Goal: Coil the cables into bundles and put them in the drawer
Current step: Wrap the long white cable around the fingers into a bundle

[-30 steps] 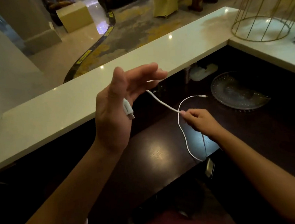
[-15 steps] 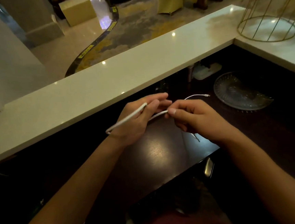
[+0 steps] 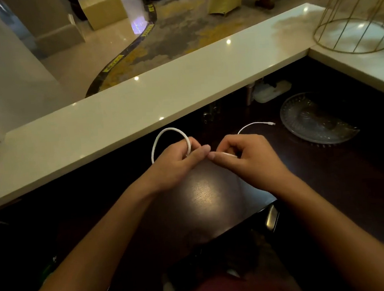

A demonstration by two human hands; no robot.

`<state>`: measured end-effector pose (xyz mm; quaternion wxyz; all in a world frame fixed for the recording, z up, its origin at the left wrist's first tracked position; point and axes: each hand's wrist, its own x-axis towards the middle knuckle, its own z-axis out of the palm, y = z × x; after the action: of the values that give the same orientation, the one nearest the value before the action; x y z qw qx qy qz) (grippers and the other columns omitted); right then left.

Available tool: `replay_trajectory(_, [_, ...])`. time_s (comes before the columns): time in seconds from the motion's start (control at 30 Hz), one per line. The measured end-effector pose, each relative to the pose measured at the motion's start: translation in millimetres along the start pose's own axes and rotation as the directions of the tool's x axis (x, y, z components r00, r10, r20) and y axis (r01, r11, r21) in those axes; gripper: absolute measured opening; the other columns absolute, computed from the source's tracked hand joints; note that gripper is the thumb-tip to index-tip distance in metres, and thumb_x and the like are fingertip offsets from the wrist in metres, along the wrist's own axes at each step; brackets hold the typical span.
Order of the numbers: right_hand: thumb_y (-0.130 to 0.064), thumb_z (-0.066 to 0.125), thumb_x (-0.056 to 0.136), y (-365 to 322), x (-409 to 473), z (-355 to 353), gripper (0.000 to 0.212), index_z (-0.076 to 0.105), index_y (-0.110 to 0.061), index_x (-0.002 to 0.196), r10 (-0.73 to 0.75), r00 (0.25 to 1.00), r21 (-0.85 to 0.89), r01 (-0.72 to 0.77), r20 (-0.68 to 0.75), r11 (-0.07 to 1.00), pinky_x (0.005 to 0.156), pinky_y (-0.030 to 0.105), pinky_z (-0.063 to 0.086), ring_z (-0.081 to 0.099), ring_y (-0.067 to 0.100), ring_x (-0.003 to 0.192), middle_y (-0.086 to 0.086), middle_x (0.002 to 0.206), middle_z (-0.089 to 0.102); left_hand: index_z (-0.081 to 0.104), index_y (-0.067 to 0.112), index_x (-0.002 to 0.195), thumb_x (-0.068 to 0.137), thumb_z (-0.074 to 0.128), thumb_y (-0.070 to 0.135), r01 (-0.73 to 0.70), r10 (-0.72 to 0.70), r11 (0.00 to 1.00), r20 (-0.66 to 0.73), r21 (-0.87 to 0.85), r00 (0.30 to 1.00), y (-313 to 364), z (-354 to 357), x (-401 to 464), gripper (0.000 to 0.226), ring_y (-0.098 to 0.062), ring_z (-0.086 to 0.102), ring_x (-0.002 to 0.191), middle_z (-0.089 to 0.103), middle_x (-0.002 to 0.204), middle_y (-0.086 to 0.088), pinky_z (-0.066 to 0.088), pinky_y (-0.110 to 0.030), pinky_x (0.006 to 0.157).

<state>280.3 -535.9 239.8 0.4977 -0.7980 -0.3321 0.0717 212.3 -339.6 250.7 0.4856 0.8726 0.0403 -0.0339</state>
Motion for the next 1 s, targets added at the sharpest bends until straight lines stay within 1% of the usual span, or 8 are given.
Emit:
replay_trajectory(0.13, [-0.026,0.077,0.090,-0.8,4.3,-11.4,0.022,0.068,-0.015,0.073,0.081,0.996,0.289,-0.085,0.025,0.954,0.051,0.024,0.031,0.039,0.007,0.051,-0.008,0.053,0.045,0.059,0.014,0.091,0.099,0.042,0.056,0.085,-0.054,0.983,0.183,-0.164,0.982,0.1,-3.1,-2.3,0.046,-0.004,0.039,0.050,0.043,0.061,0.007,0.035,-0.017,0.050])
replay_trajectory(0.23, [-0.022,0.074,0.091,-3.3,8.4,-27.7,0.021,0.067,-0.012,0.074,0.147,0.987,0.455,-0.102,-0.066,0.885,0.048,0.022,0.027,0.033,0.007,0.049,-0.005,0.053,0.039,0.062,0.018,0.087,0.102,0.047,0.046,-0.001,-0.016,0.991,0.123,0.137,0.992,-8.6,-2.6,-2.0,0.034,-0.001,0.049,0.055,0.053,0.065,0.011,0.038,-0.015,0.058])
replay_trajectory(0.3, [-0.023,0.072,0.089,-10.3,6.2,-35.6,0.015,0.071,-0.013,0.079,0.058,0.998,0.444,-0.057,0.010,0.894,0.049,0.019,0.031,0.037,0.007,0.050,-0.004,0.054,0.044,0.063,0.020,0.087,0.102,0.050,0.041,-0.051,0.006,0.938,0.131,0.343,0.991,-16.2,-1.7,-1.2,0.030,-0.001,0.058,0.069,0.061,0.074,0.010,0.041,-0.018,0.067])
replay_trajectory(0.4, [-0.015,0.064,0.092,-24.9,0.2,-34.4,0.012,0.072,-0.006,0.095,-0.130,0.968,0.459,0.018,0.213,0.888,0.050,0.012,0.037,0.047,0.004,0.050,-0.008,0.056,0.057,0.068,0.022,0.088,0.103,0.049,0.043,-0.045,-0.020,0.930,0.173,0.365,0.985,-19.1,2.7,-1.0,0.032,-0.002,0.063,0.082,0.066,0.082,0.010,0.045,-0.023,0.077])
replay_trajectory(0.53, [-0.013,0.060,0.095,-27.3,8.1,-29.6,0.017,0.072,-0.002,0.100,-0.172,0.980,0.499,0.101,0.098,0.861,0.051,0.012,0.037,0.047,0.002,0.050,-0.009,0.055,0.055,0.074,0.028,0.097,0.105,0.048,0.041,-0.123,0.036,0.935,0.258,0.331,0.966,-7.8,7.9,-2.9,0.031,-0.007,0.065,0.077,0.068,0.079,0.004,0.050,-0.027,0.078])
replay_trajectory(0.77, [-0.019,0.060,0.098,-2.8,30.8,-3.8,0.021,0.071,-0.022,0.081,0.058,0.998,0.636,-0.037,-0.013,0.771,0.047,0.020,0.025,0.034,0.012,0.048,0.002,0.056,0.042,0.064,0.009,0.133,0.106,0.049,0.008,-0.301,0.268,0.953,0.544,-0.029,0.795,56.1,3.9,-27.6,0.031,-0.014,0.069,0.103,0.075,0.103,-0.006,0.051,-0.024,0.091])
replay_trajectory(0.87, [-0.022,0.063,0.099,10.4,25.9,13.7,0.024,0.068,-0.017,0.076,0.110,0.990,0.576,-0.143,0.092,0.805,0.054,0.027,0.033,0.041,0.024,0.060,0.015,0.069,0.050,0.060,-0.002,0.133,0.104,0.047,0.000,-0.358,0.418,0.908,0.440,-0.216,0.795,68.6,-1.8,-34.3,0.032,-0.020,0.068,0.111,0.073,0.114,-0.015,0.052,-0.035,0.098])
replay_trajectory(1.0, [-0.017,0.061,0.100,42.0,20.7,29.3,0.025,0.065,-0.003,0.080,0.209,0.961,0.530,-0.273,0.179,0.802,0.052,0.018,0.044,0.050,0.016,0.055,0.009,0.065,0.056,0.055,-0.010,0.133,0.103,0.043,0.003,-0.357,0.494,0.799,0.191,-0.483,0.848,60.8,-4.0,-38.9,0.035,-0.046,0.067,0.108,0.069,0.110,-0.028,0.053,-0.050,0.096])
